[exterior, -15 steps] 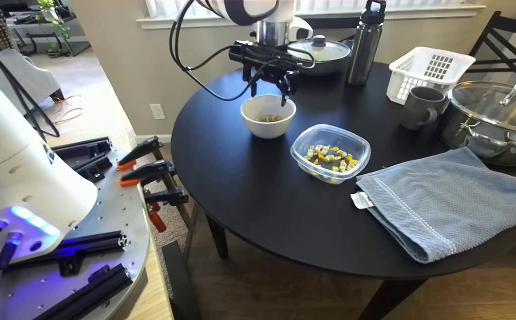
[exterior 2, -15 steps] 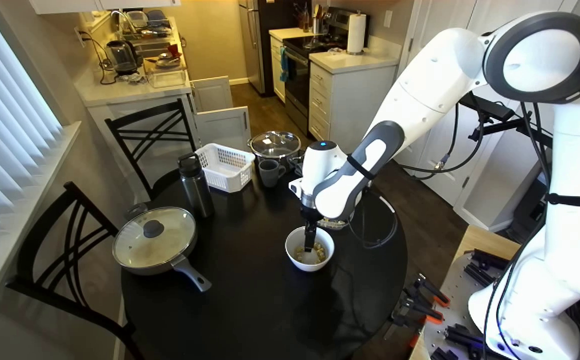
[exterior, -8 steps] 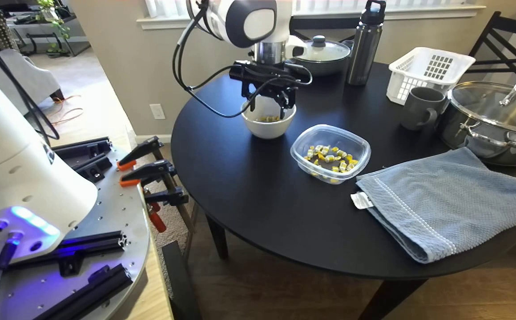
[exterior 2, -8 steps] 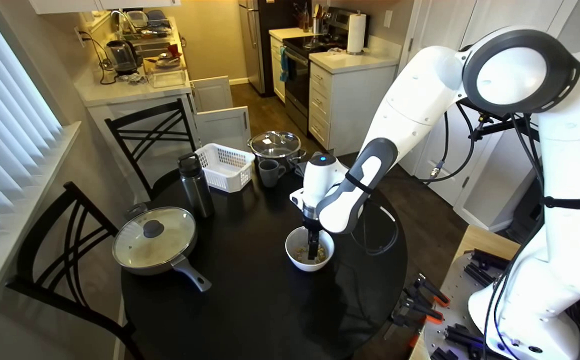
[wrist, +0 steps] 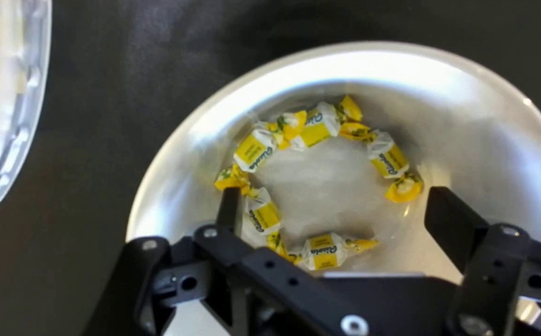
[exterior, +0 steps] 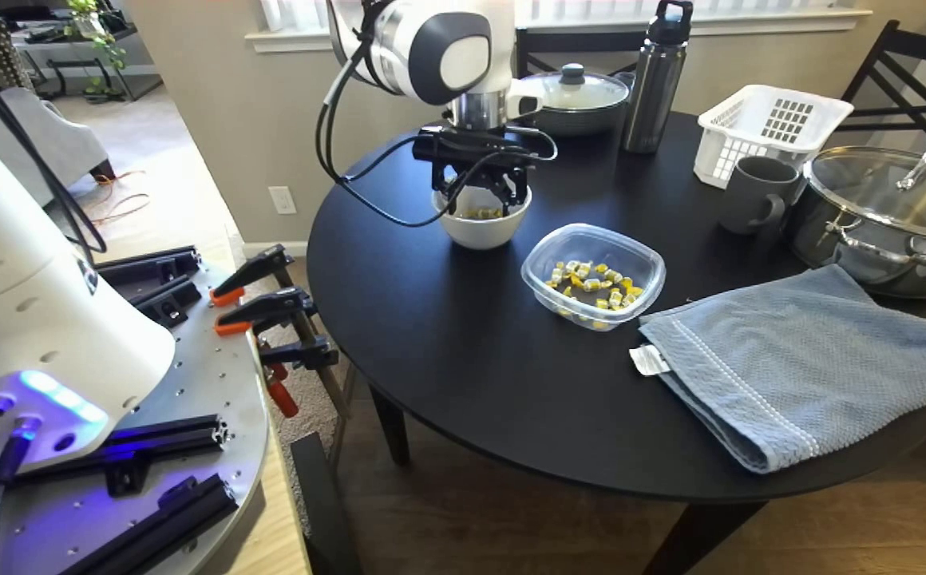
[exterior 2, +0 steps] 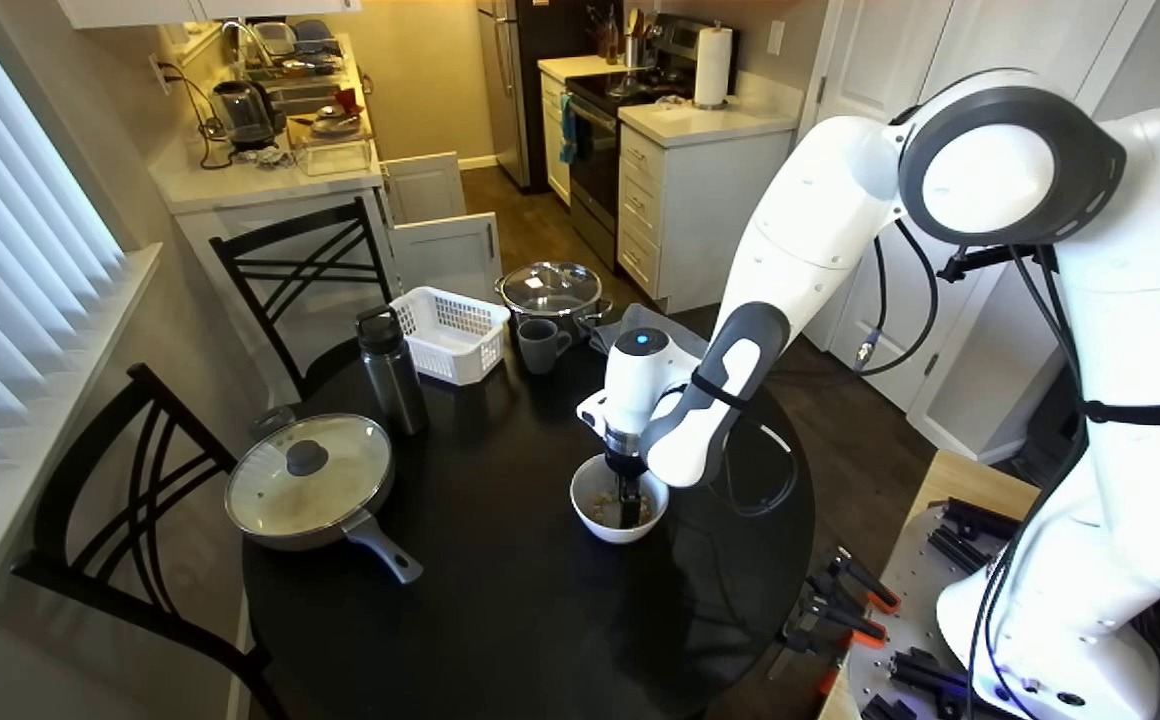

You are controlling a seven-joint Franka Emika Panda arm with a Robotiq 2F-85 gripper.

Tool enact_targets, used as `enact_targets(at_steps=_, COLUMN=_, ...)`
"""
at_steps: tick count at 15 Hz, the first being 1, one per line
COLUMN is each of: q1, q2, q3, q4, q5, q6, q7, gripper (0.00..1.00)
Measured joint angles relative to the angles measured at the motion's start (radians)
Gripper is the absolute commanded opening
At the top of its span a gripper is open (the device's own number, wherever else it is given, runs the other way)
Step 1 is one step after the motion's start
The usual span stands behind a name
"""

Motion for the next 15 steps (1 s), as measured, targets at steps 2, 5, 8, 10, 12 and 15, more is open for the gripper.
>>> enact_targets(at_steps=2, q1=0.034, q2=0.014, q3=-0.027, q4=0.008, q5=-0.032, q6=0.009, q7=0.018, gripper=0.67)
enact_targets(at_steps=5, q1=0.066, q2=0.032, q3=-0.044, q4=0.024, q5=-0.064, q6=0.016, q7=0.025, gripper=0.45)
enact_targets(at_steps=8, q1=0.084, q2=0.033, q3=-0.051, q4=0.034, q5=-0.083, q6=0.017, q7=0.026, gripper=0.27)
enact_targets(at_steps=10, q1=0.092, q2=0.033, q3=-0.057, q4=0.038, q5=-0.093, q6=0.018, q7=0.027, gripper=0.13)
enact_targets(at_steps=12, q1=0.097, q2=0.033, q3=-0.063, q4=0.042, q5=-0.099, q6=0.018, q7=0.027, gripper=0.03)
enact_targets(at_steps=15, q1=0.098, q2=0.033, q3=-0.067, q4=0.044, q5=-0.109, q6=0.018, q7=0.027, gripper=0.00)
